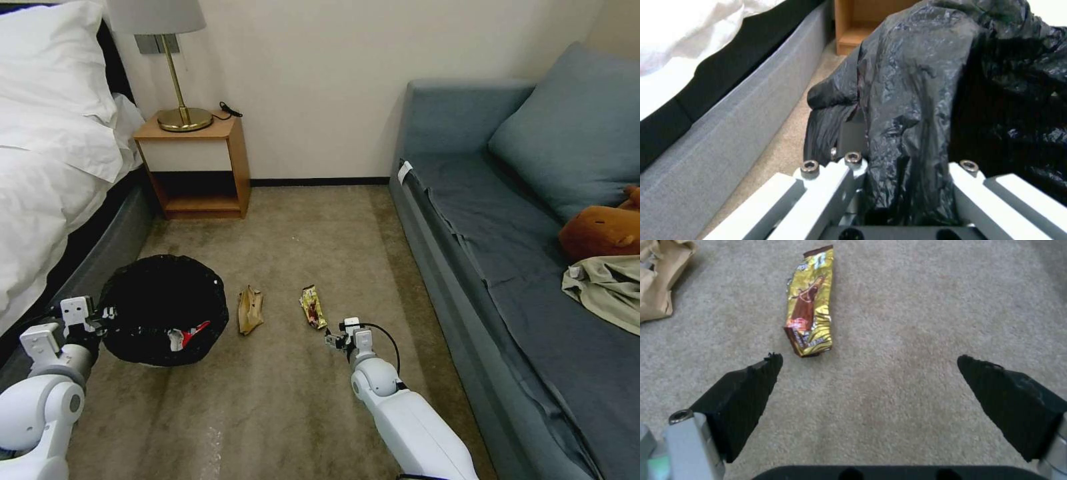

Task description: Pick up the trash bin, then pick up the garbage on the floor and place it into the trash bin.

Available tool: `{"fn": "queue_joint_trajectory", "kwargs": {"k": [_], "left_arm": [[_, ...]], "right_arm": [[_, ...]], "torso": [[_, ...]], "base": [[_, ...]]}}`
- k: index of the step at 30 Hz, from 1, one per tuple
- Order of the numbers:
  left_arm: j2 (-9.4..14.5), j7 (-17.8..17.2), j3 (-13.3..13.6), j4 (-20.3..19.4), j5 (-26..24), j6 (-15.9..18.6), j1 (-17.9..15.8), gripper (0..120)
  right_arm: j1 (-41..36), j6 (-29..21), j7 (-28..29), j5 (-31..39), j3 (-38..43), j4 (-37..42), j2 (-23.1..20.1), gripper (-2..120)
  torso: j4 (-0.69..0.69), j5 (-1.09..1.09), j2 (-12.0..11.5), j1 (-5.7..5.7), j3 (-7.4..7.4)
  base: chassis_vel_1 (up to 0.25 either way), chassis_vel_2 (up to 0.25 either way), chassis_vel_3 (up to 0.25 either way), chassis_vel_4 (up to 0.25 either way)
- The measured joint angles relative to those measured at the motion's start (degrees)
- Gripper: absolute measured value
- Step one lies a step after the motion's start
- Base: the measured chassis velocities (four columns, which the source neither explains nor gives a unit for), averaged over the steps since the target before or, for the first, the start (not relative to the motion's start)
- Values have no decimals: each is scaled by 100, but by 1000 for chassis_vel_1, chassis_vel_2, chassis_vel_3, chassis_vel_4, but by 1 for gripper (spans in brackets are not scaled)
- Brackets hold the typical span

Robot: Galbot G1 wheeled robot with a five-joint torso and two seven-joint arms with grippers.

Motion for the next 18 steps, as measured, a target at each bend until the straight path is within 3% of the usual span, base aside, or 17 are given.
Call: {"fn": "queue_joint_trajectory", "kwargs": {"k": [6, 18], "left_arm": [[4, 2, 11, 42, 0, -12, -25, 4], [-13, 12, 14, 54, 2, -57, -5, 4]], "right_arm": [[-14, 76, -41, -77, 12, -69, 49, 100], [5, 160, -46, -37, 27, -145, 15, 100]], "torso": [[0, 0, 0, 0, 0], [1, 0, 0, 0, 0]], "base": [[-6, 13, 4, -7], [-40, 124, 34, -126]]}}
